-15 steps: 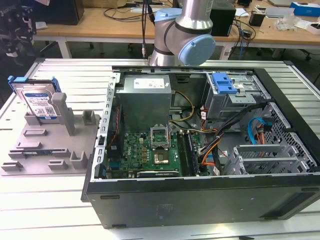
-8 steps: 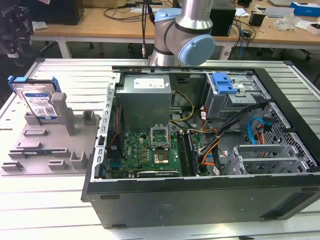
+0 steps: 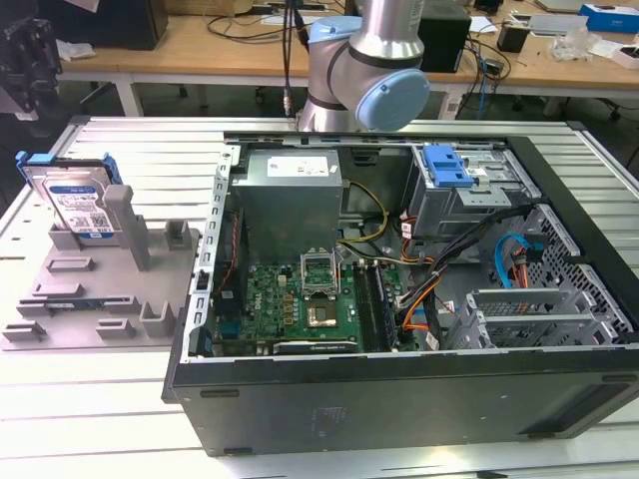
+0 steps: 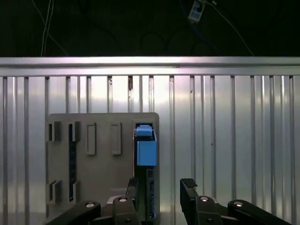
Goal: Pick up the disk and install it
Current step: 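Pick up the disk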
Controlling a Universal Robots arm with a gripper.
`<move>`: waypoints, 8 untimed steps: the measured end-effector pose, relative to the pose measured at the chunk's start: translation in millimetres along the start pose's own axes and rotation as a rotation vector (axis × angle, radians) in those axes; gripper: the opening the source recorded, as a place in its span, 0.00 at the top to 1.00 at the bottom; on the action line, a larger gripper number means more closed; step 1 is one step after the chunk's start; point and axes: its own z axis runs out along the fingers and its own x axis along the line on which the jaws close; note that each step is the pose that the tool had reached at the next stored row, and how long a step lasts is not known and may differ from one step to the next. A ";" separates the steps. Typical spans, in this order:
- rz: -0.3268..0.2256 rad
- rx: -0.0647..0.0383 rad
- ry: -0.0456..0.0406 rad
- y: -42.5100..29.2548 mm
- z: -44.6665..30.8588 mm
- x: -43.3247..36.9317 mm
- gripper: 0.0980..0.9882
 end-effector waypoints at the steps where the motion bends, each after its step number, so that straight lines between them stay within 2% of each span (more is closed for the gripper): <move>1: -0.008 -0.001 0.0004 0.9 0.9 0.0 0.57; 5: -0.035 -0.003 0.0023 5.8 4.9 0.0 0.57; 8: -0.039 -0.003 0.0043 6.3 5.1 0.0 0.57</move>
